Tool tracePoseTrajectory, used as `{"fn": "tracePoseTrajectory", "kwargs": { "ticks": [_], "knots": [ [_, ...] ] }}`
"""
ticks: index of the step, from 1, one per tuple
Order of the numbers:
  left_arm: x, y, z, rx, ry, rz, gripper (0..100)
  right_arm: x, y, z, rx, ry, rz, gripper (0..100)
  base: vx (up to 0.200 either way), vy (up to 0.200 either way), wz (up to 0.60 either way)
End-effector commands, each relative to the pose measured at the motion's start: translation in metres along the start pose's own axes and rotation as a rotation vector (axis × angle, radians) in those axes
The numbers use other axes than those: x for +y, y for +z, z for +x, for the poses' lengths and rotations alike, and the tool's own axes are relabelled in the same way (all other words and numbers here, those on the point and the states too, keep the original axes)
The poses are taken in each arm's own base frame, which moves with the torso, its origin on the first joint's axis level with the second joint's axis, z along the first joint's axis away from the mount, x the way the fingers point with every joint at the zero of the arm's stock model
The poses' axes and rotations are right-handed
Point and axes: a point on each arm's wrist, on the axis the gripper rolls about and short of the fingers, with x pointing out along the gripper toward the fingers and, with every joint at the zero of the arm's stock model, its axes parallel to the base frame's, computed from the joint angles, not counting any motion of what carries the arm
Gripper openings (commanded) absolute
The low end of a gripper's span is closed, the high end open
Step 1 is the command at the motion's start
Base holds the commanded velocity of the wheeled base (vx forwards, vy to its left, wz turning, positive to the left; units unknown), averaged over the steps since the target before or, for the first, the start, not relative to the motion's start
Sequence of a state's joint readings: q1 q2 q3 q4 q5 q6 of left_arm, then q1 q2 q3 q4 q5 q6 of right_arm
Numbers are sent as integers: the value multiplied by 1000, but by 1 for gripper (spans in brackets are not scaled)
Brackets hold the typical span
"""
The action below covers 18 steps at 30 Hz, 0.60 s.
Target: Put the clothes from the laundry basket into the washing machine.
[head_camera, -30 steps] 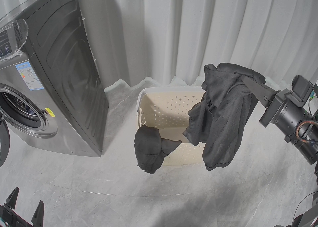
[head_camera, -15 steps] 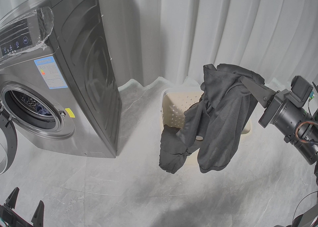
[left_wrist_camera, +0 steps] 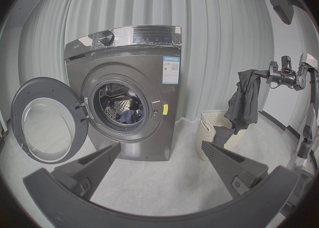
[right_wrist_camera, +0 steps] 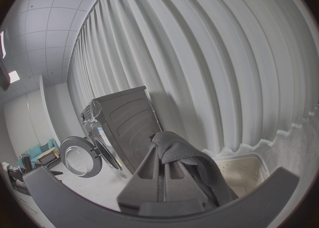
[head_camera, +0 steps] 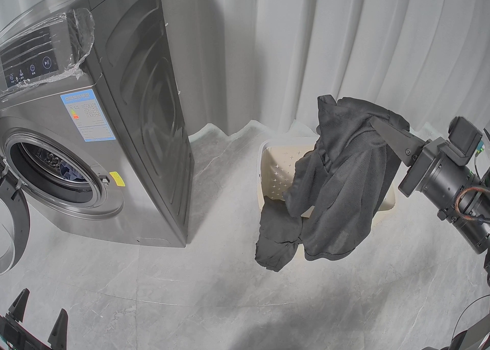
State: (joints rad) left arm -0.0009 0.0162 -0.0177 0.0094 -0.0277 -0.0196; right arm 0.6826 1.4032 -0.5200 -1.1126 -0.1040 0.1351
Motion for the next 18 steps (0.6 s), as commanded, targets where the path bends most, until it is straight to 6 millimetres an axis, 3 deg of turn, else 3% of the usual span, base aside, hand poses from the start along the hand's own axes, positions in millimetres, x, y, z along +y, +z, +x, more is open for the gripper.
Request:
{"fn": "tracePoseTrajectory", "kwargs": {
  "ticks": [1,18],
  "knots": [
    [0,-4,0,1,-1,0,100,0,0,0,1,1,0,0,0,200,0],
    [0,-4,0,1,-1,1,100,2,-1,-1,5,17,2,0,0,200,0]
  ]
}}
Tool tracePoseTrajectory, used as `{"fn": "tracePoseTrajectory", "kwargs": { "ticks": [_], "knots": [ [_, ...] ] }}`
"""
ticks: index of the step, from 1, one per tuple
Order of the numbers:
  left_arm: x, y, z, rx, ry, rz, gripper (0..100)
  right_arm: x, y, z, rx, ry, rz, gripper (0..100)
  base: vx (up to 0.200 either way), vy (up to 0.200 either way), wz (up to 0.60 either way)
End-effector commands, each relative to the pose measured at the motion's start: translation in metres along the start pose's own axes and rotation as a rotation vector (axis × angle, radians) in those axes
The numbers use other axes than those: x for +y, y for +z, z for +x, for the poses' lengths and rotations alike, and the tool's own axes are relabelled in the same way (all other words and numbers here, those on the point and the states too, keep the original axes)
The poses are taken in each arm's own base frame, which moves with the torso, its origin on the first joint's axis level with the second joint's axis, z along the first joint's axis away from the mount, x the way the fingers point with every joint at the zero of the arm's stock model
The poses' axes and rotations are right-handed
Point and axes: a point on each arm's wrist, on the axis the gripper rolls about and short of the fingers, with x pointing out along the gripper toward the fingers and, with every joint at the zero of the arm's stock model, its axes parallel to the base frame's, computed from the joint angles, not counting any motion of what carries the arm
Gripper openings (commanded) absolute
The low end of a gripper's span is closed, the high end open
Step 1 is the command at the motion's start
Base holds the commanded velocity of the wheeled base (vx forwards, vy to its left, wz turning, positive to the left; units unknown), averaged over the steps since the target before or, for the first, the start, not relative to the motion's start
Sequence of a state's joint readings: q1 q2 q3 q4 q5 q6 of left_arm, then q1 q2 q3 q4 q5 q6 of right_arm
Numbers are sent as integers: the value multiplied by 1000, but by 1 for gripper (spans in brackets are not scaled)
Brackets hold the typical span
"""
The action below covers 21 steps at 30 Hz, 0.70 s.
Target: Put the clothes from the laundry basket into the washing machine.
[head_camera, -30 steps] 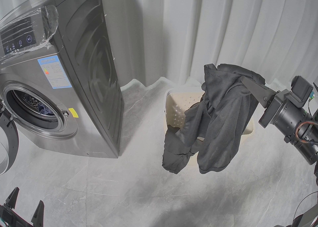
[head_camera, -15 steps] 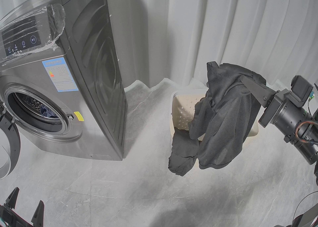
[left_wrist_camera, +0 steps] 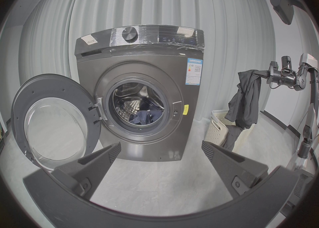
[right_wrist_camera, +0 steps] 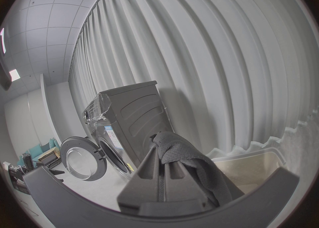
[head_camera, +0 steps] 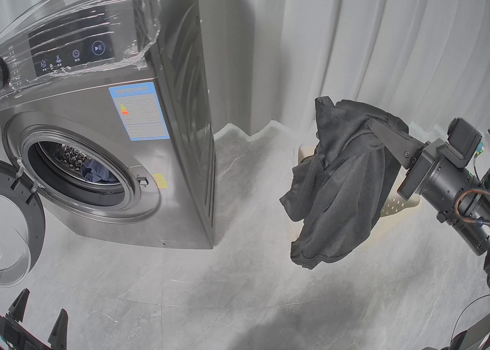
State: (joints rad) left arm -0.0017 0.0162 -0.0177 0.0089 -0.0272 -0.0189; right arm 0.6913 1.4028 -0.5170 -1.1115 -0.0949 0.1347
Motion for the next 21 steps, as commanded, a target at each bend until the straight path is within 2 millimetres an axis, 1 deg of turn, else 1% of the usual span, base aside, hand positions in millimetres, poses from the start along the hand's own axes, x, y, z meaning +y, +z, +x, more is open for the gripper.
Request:
{"fn": "tracePoseTrajectory", "kwargs": {
  "ticks": [1,8,17,21],
  "knots": [
    [0,-4,0,2,0,0,100,0,0,0,-1,0,1,0,0,200,0],
    [0,-4,0,2,0,0,100,0,0,0,-1,2,-1,0,0,200,0],
    [0,-4,0,2,0,0,100,0,0,0,1,2,-1,0,0,0,0],
    [0,-4,0,2,0,0,100,0,0,0,-1,3,-1,0,-200,0,0]
  ]
}}
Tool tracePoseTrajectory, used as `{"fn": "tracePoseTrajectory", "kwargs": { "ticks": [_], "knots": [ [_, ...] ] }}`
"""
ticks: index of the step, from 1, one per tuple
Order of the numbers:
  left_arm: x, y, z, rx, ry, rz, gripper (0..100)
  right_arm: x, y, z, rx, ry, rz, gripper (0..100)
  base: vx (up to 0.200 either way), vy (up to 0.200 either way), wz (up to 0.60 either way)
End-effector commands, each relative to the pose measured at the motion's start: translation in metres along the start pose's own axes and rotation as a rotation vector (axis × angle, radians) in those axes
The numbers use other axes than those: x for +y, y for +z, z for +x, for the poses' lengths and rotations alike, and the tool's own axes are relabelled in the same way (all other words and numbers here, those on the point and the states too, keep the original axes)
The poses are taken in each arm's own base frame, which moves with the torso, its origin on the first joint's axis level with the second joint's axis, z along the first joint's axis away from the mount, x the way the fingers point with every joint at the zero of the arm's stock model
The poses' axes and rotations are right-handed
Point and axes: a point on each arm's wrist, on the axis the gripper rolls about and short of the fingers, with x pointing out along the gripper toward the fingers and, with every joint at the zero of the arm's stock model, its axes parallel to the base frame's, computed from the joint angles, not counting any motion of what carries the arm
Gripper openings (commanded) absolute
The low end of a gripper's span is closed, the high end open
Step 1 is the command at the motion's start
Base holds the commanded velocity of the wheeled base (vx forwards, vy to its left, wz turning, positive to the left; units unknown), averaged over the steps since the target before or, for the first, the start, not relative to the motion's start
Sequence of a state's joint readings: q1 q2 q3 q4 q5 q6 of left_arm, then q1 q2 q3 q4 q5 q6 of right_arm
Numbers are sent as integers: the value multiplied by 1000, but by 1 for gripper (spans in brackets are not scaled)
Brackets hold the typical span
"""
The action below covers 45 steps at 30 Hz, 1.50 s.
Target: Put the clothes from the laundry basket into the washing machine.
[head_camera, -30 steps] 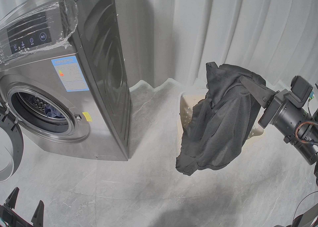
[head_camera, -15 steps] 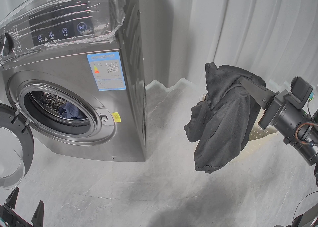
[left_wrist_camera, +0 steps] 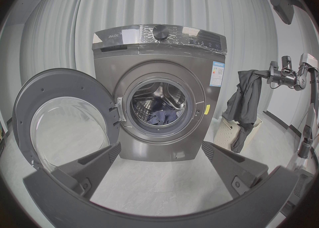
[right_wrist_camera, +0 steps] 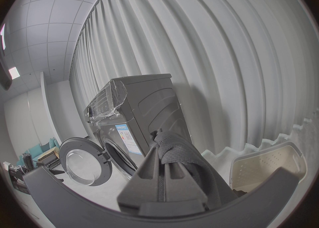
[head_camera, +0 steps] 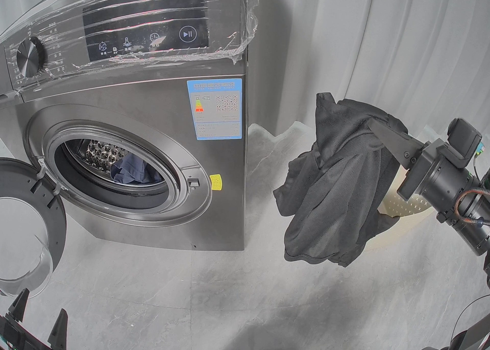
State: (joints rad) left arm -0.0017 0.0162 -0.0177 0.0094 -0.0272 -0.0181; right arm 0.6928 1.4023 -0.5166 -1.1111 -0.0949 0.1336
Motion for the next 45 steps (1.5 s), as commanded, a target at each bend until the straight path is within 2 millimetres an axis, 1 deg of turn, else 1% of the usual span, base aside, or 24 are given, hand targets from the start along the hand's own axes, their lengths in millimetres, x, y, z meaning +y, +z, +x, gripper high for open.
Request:
{"fn": "tracePoseTrajectory", "kwargs": {
  "ticks": [1,8,17,41,45],
  "knots": [
    [0,-4,0,1,0,0,100,0,0,0,-2,1,0,0,-200,0,0],
    [0,-4,0,1,0,0,100,0,0,0,-1,2,0,0,-200,0,0],
    [0,-4,0,1,0,0,100,0,0,0,2,2,0,0,0,0,0],
    [0,-4,0,1,0,0,100,0,-1,0,3,3,0,0,0,200,0],
    [0,-4,0,1,0,0,100,0,-1,-1,5,3,0,0,0,0,0]
  ]
}}
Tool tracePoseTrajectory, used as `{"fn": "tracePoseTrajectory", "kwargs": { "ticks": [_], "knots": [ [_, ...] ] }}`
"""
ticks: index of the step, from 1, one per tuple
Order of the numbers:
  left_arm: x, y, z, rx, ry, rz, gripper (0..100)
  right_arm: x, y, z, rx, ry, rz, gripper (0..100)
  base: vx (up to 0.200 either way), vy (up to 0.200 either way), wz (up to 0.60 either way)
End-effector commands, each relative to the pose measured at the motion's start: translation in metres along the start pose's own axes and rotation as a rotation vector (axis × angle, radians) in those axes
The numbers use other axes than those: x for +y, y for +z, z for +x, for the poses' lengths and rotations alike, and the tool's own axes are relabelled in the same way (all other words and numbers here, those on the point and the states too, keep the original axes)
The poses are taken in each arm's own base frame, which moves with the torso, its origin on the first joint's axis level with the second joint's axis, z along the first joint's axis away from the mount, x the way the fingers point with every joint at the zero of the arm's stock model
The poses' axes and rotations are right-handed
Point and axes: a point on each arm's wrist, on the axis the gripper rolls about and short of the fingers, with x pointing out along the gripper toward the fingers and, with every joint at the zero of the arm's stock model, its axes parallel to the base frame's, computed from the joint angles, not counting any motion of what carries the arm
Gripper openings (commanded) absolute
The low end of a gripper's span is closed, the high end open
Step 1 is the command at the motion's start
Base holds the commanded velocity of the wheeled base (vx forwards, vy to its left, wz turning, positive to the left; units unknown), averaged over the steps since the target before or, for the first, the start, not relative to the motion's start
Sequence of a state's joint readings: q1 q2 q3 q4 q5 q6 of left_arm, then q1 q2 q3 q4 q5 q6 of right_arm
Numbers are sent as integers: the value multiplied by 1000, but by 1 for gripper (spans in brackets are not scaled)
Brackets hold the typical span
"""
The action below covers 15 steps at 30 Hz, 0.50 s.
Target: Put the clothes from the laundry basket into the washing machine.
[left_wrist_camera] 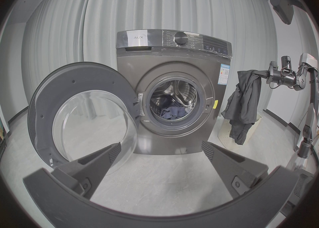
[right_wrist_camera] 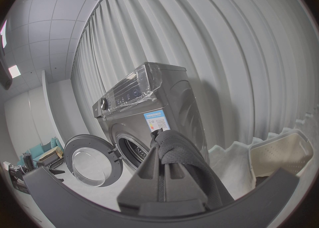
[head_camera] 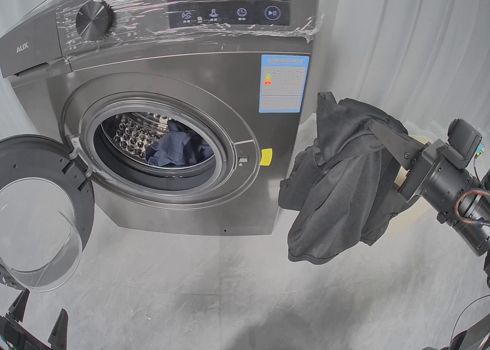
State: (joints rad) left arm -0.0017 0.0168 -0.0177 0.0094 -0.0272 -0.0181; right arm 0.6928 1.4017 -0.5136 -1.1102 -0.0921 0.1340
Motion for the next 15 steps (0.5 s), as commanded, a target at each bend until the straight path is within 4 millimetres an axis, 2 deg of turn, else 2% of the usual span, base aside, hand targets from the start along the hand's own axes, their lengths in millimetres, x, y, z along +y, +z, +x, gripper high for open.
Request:
{"fn": "tracePoseTrajectory", "kwargs": {
  "ticks": [1,5,11,15],
  "knots": [
    [0,-4,0,1,0,0,100,0,0,0,1,0,1,0,0,0,0],
    [0,-4,0,1,0,0,100,0,-1,0,4,0,-1,0,0,0,0],
    [0,-4,0,1,0,0,100,0,-2,-1,6,0,-1,0,-200,0,0],
    [0,-4,0,1,0,0,100,0,-2,0,7,0,-1,0,0,0,0]
  ]
}}
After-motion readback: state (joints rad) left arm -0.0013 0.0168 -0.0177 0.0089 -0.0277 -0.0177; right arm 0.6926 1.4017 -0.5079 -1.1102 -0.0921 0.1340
